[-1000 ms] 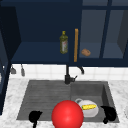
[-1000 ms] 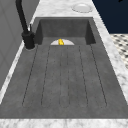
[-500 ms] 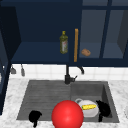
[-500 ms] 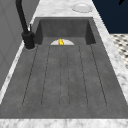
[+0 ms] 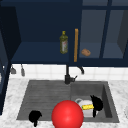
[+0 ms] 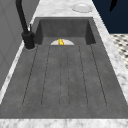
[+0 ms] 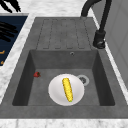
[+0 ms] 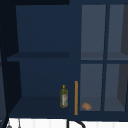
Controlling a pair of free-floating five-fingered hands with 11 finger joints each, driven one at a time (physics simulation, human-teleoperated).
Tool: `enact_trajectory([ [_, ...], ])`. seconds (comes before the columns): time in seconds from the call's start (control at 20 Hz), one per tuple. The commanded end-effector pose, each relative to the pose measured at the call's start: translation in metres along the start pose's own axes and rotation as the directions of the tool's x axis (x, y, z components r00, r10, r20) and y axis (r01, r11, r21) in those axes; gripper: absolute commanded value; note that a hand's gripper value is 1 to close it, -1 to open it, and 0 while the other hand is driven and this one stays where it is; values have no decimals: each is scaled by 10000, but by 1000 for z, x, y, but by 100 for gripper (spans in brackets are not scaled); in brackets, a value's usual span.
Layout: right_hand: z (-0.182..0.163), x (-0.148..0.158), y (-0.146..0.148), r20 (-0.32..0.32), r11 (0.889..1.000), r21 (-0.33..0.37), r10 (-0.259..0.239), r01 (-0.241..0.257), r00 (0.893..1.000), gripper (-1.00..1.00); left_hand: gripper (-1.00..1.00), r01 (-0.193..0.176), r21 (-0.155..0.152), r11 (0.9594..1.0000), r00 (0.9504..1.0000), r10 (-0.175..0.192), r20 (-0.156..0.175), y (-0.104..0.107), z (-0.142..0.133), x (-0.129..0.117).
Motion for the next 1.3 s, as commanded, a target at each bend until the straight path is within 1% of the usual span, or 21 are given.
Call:
enact_trajectory([
  [0.0, -24, -3, 14, 262, 9971, 533, 532, -545, 9982, -100, 0, 0, 0, 10000, 10000, 0, 0, 0, 0, 0],
  [0.15, -39, -4, 24, 278, 9918, 1132, 562, -590, 9980, -100, 0, 9, 7, 10000, 10000, -9, -6, 0, 0, 0],
  [0.3, -59, -6, 34, 326, 9874, 1419, 655, -695, 9973, -100, 0, 16, 12, 10000, 10000, -16, -10, 0, 0, 0],
  [0.45, -87, -12, 54, 574, 9922, 1049, 611, -669, 9965, -100, 0, 21, 16, 10000, 10000, -21, -13, 0, 0, 0],
  [0.8, -143, -20, 94, 927, 9915, 1036, 692, -787, 9933, -100, 0, 29, 22, 10000, 10000, -28, -18, 0, 0, 0],
  [0.95, -160, -27, 115, 1233, 9885, 1179, 799, -945, 9891, -100, 0, 30, 23, 10000, 10000, -30, -19, 0, 0, 0],
  [1.0, -160, -29, 116, 1259, 9816, 1647, 768, -972, 9891, -100, 0, 31, 24, 10000, 10000, -31, -20, 0, 0, 0],
  [1.15, -169, -34, 125, 1445, 9692, 2220, 759, -1071, 9866, -100, 0, 32, 25, 10000, 10000, -32, -20, 0, 0, 0],
  [1.25, -172, -37, 129, 1537, 9567, 2640, 835, -1224, 9846, -100, 0, 33, 25, 10000, 10000, -32, -21, 0, 0, 0],
])
